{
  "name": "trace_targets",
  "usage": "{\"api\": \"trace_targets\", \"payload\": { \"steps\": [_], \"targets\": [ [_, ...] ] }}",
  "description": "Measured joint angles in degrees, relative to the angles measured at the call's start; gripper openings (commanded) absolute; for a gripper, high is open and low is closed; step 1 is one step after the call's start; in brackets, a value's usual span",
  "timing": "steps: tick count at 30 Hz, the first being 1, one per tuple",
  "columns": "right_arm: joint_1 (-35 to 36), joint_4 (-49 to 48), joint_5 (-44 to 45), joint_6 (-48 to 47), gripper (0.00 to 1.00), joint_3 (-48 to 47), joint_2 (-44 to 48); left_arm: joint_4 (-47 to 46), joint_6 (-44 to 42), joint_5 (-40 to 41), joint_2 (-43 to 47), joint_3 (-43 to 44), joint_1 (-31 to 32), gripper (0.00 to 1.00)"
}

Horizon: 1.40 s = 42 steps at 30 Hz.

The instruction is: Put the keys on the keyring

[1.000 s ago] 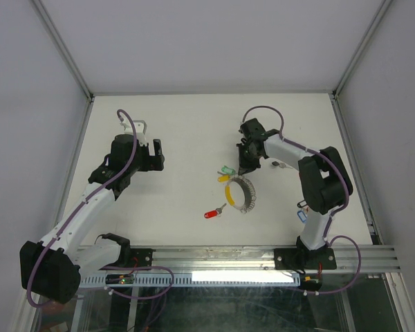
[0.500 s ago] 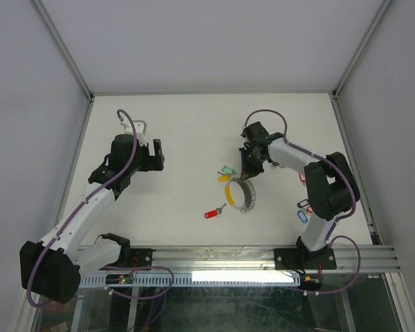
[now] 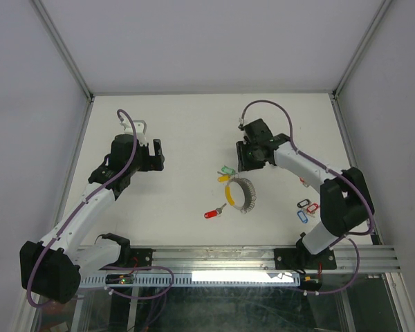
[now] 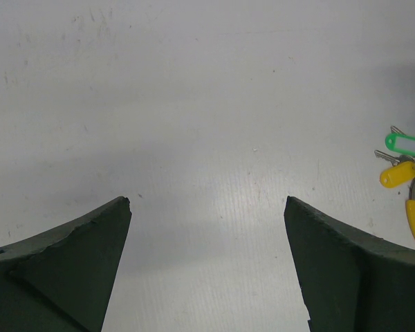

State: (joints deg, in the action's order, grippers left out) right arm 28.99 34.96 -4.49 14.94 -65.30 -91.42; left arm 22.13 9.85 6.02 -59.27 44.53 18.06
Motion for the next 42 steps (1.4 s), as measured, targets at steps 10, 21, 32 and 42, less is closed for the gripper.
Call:
{"api": "trace_targets", "payload": {
  "steps": [10,21,32,42],
  "targets": [
    [11.41,2.69,9.81,-11.04,0.35,-2.4,-3.39,0.02,0.0,0.0,0.0,0.0,0.0,0.91],
    [11.43,4.33,16.55,-9.75,0.35,-3.91,-6.05,0.02,0.0,0.0,0.02,0.0,0.0,0.91],
    [6.88,-5.14,13.57,20.81,0.37,3.56,-0.22,0.02,-0.02,0.0,0.02,0.0,0.0,0.91],
    [8.17,-12.15,17.7,53.48,0.28,13.66,4.33,0.68,-0.02,0.0,0.31,0.0,0.0,0.91]
  ]
}}
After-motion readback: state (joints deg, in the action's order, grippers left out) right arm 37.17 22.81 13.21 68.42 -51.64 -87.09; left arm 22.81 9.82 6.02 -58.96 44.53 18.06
